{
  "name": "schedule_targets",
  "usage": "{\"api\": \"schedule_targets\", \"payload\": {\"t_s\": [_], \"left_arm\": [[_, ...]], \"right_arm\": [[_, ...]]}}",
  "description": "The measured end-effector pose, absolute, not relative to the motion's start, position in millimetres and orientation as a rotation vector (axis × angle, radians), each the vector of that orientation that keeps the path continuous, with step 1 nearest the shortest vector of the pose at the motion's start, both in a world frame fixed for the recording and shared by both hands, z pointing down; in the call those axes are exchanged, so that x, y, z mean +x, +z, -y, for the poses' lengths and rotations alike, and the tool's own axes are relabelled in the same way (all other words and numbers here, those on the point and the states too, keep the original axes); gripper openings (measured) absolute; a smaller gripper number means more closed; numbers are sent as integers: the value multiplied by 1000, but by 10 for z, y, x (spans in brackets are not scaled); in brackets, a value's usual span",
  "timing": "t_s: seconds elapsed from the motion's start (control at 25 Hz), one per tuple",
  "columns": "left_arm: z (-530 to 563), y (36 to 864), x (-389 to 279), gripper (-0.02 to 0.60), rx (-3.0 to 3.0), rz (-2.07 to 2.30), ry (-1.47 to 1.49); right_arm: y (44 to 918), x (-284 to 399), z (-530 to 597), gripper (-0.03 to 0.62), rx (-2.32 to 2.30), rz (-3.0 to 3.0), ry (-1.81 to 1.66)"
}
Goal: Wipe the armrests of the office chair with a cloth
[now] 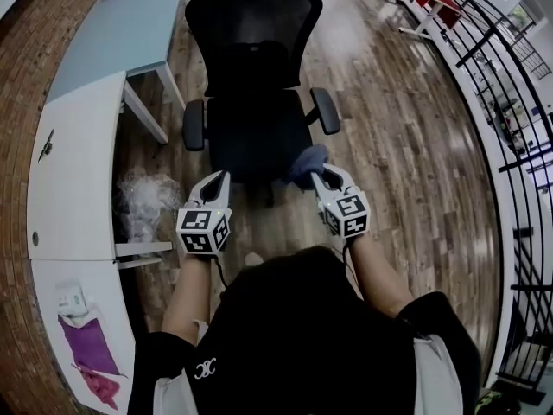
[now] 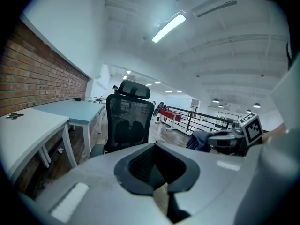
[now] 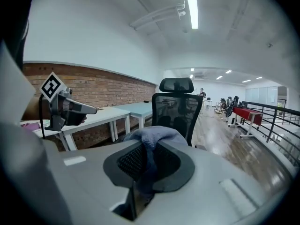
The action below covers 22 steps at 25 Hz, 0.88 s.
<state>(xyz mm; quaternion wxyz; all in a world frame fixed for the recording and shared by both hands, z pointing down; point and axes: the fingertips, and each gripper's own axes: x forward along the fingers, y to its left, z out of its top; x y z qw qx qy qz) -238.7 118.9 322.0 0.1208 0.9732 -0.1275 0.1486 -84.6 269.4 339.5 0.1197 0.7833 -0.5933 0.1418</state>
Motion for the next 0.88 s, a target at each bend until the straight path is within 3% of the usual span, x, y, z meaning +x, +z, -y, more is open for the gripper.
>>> {"api": "schedule_targets", "payload": {"t_s": [0.48, 0.88], "left_arm": [[-2281, 2917, -2191, 6, 2891, 468, 399], [-3500, 3023, -2860, 6, 2799, 713, 403]], "right_arm": [[3084, -763, -3944, 46, 2275, 1853, 302], [3119, -1019, -4880, 46, 2197, 2043, 304]]}}
